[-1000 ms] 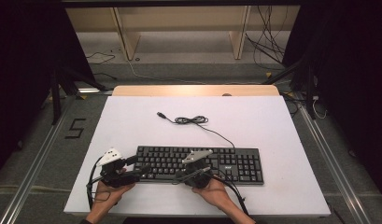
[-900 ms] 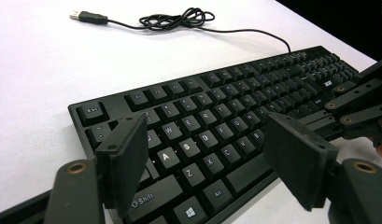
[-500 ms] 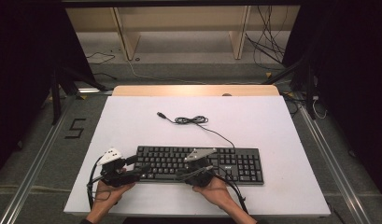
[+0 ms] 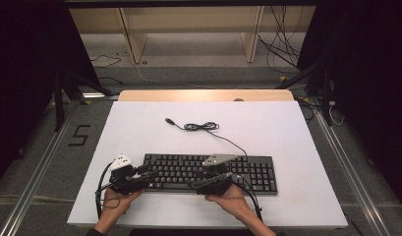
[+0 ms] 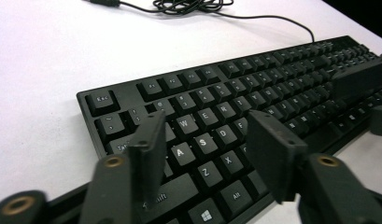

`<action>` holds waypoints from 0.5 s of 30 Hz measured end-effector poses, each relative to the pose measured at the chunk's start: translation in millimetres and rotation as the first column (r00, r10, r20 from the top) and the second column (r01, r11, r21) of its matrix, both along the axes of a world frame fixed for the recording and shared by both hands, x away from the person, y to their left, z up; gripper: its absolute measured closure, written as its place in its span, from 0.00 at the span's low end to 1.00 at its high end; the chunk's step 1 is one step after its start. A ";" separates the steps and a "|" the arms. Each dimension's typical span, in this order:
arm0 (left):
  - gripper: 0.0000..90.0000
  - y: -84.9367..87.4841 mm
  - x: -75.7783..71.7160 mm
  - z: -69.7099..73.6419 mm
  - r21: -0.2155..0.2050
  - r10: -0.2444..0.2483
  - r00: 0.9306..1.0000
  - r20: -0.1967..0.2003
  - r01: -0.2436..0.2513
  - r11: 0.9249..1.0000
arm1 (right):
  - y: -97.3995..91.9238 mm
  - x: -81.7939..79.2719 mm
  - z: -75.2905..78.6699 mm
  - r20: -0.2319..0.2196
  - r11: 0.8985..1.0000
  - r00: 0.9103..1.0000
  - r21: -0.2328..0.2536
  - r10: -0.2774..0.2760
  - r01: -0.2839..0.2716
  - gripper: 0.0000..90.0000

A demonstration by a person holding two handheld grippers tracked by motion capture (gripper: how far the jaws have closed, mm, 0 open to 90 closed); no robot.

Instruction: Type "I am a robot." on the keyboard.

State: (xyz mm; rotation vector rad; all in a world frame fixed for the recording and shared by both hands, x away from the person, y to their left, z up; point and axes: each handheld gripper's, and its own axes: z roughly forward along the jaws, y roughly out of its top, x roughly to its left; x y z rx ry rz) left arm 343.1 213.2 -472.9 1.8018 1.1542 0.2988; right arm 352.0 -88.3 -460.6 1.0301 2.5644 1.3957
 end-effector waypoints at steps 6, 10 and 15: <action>0.70 -2.1 3.0 -2.2 0.015 -0.002 1.000 -0.017 0.002 1.000 | -7.5 -1.7 4.1 0.007 1.000 1.000 0.016 -0.018 0.018 0.47; 0.77 -3.7 4.3 -3.1 0.030 -0.006 1.000 -0.024 0.006 1.000 | -13.3 -2.5 5.7 0.012 0.999 0.999 0.026 -0.032 0.032 0.46; 0.86 -3.8 6.0 -3.6 0.044 -0.007 1.000 -0.030 0.008 0.999 | -18.4 -3.4 6.3 0.017 0.999 0.999 0.032 -0.040 0.040 0.44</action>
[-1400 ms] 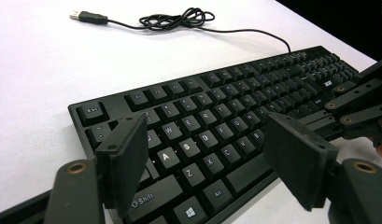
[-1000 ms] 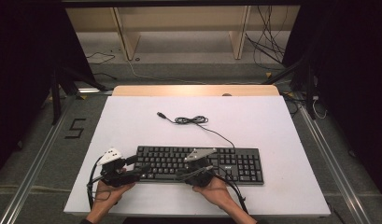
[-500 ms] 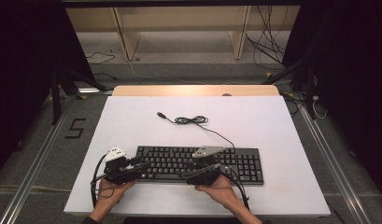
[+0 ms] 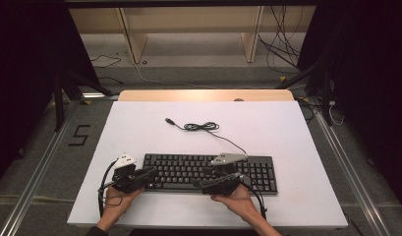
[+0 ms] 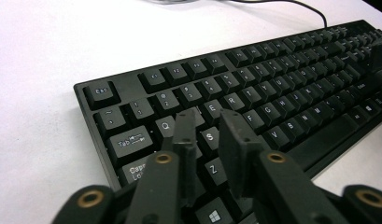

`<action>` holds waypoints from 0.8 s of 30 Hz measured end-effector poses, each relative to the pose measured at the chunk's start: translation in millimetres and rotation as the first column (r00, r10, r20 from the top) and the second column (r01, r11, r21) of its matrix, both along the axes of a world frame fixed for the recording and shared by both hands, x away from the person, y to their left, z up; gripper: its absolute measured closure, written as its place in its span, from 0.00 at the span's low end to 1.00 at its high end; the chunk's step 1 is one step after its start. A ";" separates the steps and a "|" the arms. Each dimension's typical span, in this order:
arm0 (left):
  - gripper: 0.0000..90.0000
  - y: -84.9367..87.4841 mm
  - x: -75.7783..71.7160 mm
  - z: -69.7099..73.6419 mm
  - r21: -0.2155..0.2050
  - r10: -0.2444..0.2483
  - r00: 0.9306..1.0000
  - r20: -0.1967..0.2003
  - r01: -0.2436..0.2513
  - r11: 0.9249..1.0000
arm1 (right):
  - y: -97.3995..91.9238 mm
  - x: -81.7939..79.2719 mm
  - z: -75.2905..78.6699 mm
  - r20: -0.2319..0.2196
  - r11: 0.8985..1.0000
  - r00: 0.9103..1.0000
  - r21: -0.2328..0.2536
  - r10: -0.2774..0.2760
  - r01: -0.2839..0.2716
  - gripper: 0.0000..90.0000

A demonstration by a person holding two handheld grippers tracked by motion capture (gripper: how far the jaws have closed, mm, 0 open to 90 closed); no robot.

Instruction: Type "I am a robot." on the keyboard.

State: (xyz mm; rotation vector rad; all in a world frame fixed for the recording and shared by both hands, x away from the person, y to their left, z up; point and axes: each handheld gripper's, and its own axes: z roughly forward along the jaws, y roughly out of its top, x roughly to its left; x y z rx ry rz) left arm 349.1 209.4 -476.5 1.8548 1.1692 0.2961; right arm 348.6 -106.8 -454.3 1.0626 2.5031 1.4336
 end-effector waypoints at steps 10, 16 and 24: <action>0.99 -2.8 4.5 -1.9 0.030 0.000 1.000 -0.013 0.000 1.000 | -4.1 -3.7 0.6 0.009 1.000 1.000 0.009 -0.007 0.006 0.40; 0.99 -4.5 8.2 -4.6 0.041 0.009 1.000 -0.027 -0.008 0.999 | -6.1 -5.2 0.9 0.008 1.000 1.000 0.010 -0.011 0.011 0.39; 0.99 -5.1 10.7 -6.8 0.057 0.013 0.999 -0.036 -0.011 0.998 | -6.2 -5.5 0.4 0.009 1.000 1.000 0.012 -0.012 0.012 0.39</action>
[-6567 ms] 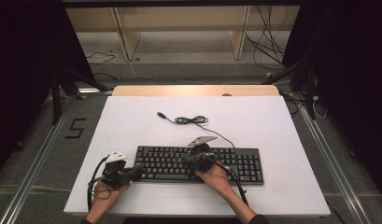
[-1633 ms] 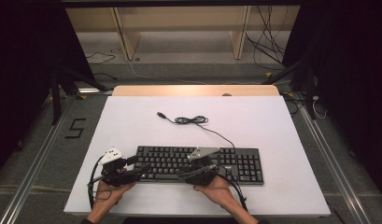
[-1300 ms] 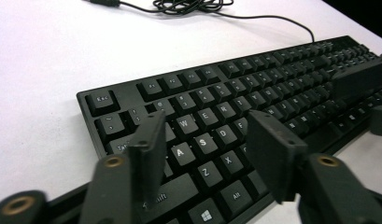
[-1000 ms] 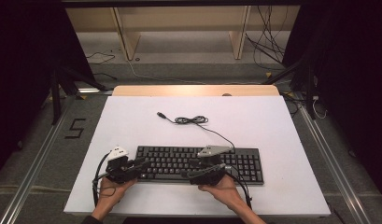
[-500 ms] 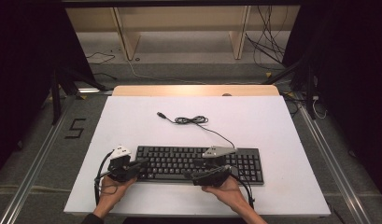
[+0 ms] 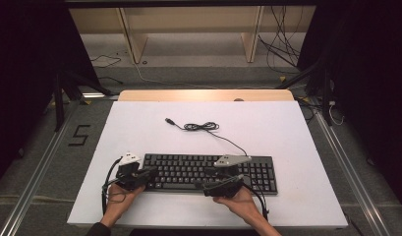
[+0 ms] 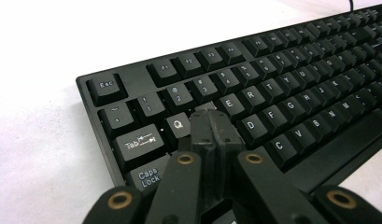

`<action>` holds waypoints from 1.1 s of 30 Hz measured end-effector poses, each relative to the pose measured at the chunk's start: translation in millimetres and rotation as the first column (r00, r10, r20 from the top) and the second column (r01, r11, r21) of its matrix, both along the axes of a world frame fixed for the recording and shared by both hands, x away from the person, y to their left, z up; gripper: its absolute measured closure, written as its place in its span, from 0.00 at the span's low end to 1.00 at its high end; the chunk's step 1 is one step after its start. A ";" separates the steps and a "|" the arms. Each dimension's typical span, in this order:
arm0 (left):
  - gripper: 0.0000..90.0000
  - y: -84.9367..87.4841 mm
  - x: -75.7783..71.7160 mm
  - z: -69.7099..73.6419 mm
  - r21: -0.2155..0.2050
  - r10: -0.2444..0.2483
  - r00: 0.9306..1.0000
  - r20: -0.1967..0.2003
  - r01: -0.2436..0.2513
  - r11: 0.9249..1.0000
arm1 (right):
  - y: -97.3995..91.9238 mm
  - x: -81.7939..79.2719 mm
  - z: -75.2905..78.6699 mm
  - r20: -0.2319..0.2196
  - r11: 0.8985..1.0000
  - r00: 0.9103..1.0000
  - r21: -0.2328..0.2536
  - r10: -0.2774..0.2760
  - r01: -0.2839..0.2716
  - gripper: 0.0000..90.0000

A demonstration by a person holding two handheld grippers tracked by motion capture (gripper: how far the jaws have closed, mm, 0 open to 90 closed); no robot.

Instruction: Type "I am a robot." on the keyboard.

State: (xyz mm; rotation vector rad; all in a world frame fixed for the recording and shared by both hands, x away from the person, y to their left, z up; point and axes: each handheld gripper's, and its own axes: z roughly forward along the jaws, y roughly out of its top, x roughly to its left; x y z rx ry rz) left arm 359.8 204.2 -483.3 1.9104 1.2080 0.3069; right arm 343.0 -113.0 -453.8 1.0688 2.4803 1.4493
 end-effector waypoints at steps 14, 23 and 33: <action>0.99 -0.3 0.5 -2.7 0.009 -0.003 1.000 -0.012 0.003 1.000 | -0.2 -0.3 1.2 0.004 1.000 1.000 0.003 -0.002 0.002 0.38; 0.89 -0.1 -2.3 1.9 -0.017 -0.014 1.000 0.018 0.014 1.000 | 0.2 0.6 1.2 0.008 1.000 1.000 0.002 -0.006 0.006 0.39; 0.63 3.4 -8.3 9.4 -0.066 -0.021 0.999 0.037 0.024 0.998 | 0.1 3.2 0.0 0.016 1.000 1.000 -0.005 -0.017 0.017 0.48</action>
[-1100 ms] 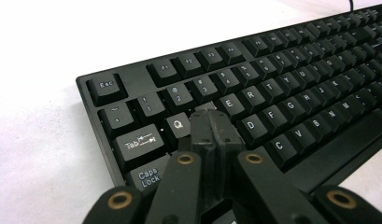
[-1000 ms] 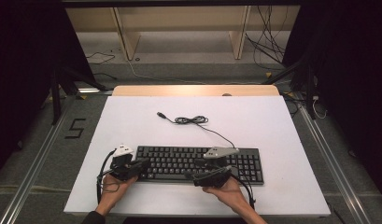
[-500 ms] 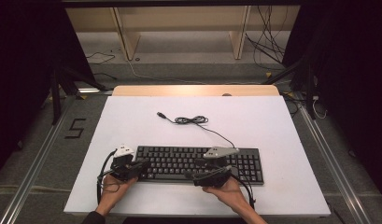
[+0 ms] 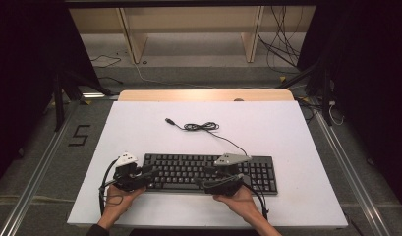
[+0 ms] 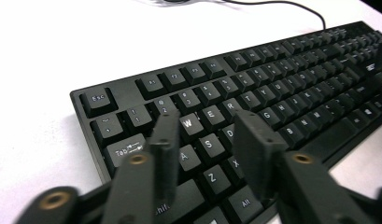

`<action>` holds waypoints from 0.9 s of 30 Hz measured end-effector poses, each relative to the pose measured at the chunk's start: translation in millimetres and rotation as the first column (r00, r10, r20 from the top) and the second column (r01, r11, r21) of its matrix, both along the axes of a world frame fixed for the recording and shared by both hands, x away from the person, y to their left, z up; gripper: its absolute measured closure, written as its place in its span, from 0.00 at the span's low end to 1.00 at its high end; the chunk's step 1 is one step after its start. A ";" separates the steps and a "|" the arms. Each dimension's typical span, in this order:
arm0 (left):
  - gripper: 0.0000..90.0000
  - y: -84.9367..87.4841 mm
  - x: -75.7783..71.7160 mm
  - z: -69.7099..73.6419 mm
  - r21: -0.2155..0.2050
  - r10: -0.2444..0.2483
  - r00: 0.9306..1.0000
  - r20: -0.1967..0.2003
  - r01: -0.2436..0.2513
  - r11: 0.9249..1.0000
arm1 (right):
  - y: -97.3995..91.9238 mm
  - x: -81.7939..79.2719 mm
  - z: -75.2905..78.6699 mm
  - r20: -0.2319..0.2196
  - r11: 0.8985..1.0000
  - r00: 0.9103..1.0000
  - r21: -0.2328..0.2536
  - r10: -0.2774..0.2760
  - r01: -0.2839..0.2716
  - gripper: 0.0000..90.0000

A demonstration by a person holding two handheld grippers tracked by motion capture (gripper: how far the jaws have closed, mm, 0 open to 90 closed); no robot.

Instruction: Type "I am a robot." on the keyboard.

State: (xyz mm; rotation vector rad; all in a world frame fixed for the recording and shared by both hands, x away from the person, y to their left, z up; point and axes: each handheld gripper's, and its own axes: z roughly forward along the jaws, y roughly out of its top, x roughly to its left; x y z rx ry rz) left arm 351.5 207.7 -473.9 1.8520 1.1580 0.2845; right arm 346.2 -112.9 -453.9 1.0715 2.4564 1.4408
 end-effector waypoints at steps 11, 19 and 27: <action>0.45 -0.7 -8.9 4.4 -0.042 -0.033 0.999 0.033 0.034 0.999 | 3.4 3.1 -0.7 0.018 1.000 1.000 -0.025 -0.016 0.017 0.76; 0.40 -2.4 -13.0 6.2 -0.051 -0.045 0.998 0.052 0.048 0.998 | 9.9 5.6 -2.5 0.025 0.999 1.000 -0.036 0.004 -0.003 0.93; 0.37 -4.8 -16.7 8.3 -0.060 -0.055 0.996 0.068 0.059 0.996 | 17.8 9.0 -4.9 0.011 0.998 1.000 -0.056 0.009 -0.008 1.00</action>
